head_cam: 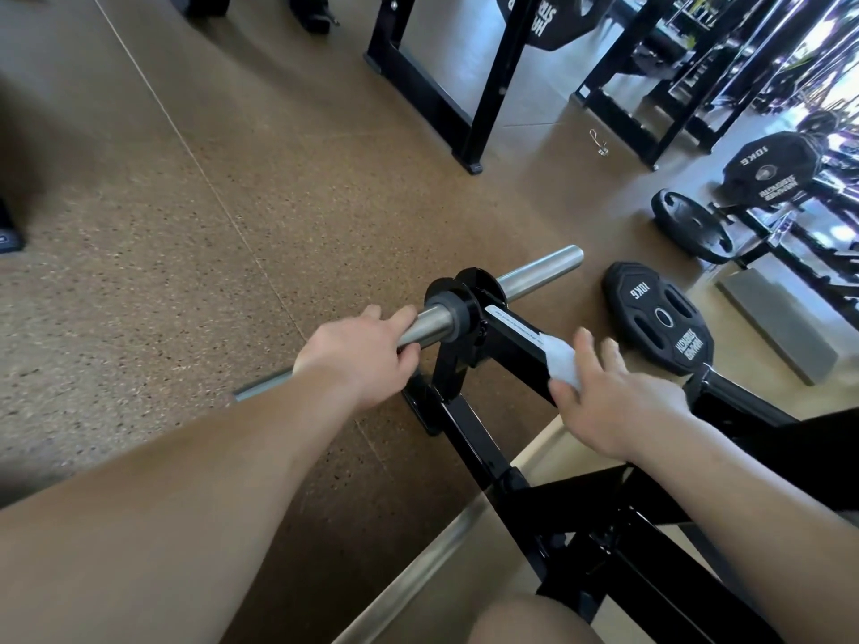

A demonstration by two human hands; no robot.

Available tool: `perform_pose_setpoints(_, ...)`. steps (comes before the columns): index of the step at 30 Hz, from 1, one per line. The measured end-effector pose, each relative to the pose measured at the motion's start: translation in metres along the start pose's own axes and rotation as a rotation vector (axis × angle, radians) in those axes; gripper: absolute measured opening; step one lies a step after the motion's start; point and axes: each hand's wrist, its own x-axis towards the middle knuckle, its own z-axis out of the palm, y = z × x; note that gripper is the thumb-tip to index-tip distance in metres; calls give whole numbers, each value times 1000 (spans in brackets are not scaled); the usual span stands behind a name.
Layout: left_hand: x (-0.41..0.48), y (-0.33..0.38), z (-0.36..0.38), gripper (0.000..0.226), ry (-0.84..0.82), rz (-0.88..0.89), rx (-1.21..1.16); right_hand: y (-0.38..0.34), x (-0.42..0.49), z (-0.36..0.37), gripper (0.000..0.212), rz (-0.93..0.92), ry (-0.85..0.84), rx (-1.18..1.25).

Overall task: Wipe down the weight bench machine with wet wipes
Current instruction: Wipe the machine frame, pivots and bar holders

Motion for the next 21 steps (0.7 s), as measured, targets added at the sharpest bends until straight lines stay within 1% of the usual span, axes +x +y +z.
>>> perform_pose_setpoints(2, 1, 1, 0, 54, -11, -18, 6, -14, 15, -1, 66, -72, 33, 56)
perform_pose_setpoints(5, 0, 2, 2, 53, 7, -18, 61, -24, 28, 7, 55, -146, 168, 109)
perform_pose_setpoints(6, 0, 2, 2, 53, 10, -13, 70, -24, 27, 9, 55, -165, 180, 99)
perform_pose_setpoints(7, 0, 2, 3, 53, 14, -6, 80, -21, 22, 10, 57, -167, 157, 97)
perform_pose_setpoints(9, 0, 1, 2, 54, 22, 0, 83, -10, 6, 9, 63, -101, 92, 62)
perform_pose_setpoints(11, 0, 1, 2, 53, 23, 0, 71, 8, -12, 9, 64, 33, 8, -56)
perform_pose_setpoints(13, -1, 2, 2, 53, 24, -4, 73, 19, -24, 8, 65, 129, -46, -115)
perform_pose_setpoints(15, -1, 3, 2, 53, 26, -3, 88, 19, -27, 5, 66, 148, -70, -154)
perform_pose_setpoints(18, 0, 4, 3, 55, 33, -7, 111, 1, -9, -2, 59, -17, -3, -130)
perform_pose_setpoints(21, 0, 4, 5, 54, 41, -2, 115, -22, 26, -5, 69, -171, 68, 7)
